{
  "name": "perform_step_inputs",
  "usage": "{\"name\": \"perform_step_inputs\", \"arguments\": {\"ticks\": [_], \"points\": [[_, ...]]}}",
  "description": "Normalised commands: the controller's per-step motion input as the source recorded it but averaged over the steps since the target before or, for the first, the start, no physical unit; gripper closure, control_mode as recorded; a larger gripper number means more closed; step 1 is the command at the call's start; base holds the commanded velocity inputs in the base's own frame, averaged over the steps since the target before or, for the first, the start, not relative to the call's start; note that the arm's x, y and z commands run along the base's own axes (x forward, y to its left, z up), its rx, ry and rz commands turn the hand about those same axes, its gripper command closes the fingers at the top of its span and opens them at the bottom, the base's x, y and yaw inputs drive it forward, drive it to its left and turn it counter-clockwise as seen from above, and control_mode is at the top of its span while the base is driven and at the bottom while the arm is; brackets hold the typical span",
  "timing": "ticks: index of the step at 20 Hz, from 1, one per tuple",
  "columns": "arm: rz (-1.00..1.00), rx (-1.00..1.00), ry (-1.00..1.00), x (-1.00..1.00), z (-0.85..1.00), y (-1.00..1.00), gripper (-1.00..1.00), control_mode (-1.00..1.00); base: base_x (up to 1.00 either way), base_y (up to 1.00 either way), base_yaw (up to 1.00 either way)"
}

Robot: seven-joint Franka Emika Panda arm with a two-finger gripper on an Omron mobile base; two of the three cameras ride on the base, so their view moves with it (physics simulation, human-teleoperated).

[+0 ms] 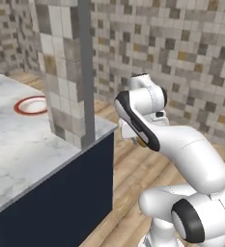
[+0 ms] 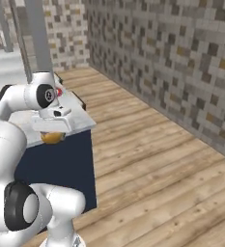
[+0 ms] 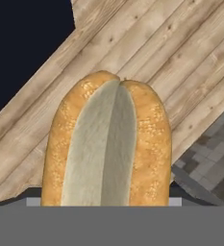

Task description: Move the hot dog bun to the plate on the dining table and place the condiment next to that plate. Then navigate to the fridge and take the sausage and place it on the plate as well.

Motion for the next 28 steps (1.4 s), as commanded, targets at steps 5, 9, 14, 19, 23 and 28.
{"name": "perform_step_inputs", "arguments": {"ticks": [5,9,14,19,23,28], "points": [[0.0,0.0,0.0,0.0,0.0,0.0,1.0,1.0,1.0,-1.0,-0.07],[0.0,0.0,0.0,0.0,0.0,0.0,1.0,1.0,1.0,-0.98,0.09],[0.0,0.0,0.0,0.0,0.0,0.0,1.0,1.0,1.0,-0.78,0.25],[0.0,0.0,0.0,0.0,0.0,0.0,1.0,1.0,1.0,-0.56,0.35],[0.0,0.0,0.0,0.0,0.0,0.0,1.0,1.0,0.89,-0.38,0.46],[0.0,0.0,0.0,0.0,0.0,0.0,1.0,1.0,0.63,-0.21,0.59]]}}
